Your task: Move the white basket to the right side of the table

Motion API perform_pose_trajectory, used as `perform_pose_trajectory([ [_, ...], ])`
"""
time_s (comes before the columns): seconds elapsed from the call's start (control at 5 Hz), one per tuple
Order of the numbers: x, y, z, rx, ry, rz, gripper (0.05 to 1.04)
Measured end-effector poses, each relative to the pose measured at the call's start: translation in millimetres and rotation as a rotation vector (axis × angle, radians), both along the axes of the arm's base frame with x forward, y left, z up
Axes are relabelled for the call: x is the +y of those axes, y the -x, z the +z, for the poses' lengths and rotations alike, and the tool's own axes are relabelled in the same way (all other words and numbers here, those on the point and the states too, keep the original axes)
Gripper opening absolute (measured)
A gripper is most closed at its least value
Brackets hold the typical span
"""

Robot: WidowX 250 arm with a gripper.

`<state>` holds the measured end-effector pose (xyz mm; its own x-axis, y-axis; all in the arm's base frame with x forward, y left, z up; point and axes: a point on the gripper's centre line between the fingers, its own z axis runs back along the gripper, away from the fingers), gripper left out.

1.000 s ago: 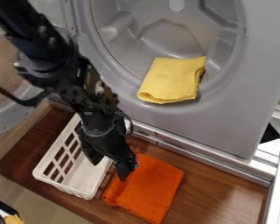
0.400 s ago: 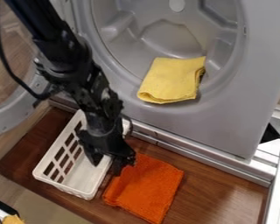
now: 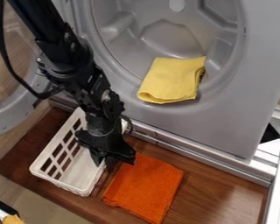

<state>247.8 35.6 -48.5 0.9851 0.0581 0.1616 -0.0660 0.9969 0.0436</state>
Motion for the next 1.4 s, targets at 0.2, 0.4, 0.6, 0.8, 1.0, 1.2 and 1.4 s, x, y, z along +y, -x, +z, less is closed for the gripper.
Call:
perform_pose_trajectory([
  [0.2, -5.9, -0.6, 15.7, -0.024, -0.019, -0.026, 0.116],
  [0.4, -16.8, -3.0, 37.0, -0.048, -0.040, -0.055, 0.090],
  [0.6, -25.3, -8.1, 62.4, -0.093, -0.058, -0.049, 0.090],
  [0.8, -48.6, -9.7, 82.0, -0.126, -0.056, -0.024, 0.090],
  [1.0, -90.2, -9.8, 90.2, -0.168, -0.062, -0.045, 0.090],
  [1.2, -125.7, -15.5, 92.9, -0.199, -0.037, -0.058, 0.090],
  [1.4, -153.8, -18.0, 84.8, -0.196, -0.030, -0.068, 0.090],
])
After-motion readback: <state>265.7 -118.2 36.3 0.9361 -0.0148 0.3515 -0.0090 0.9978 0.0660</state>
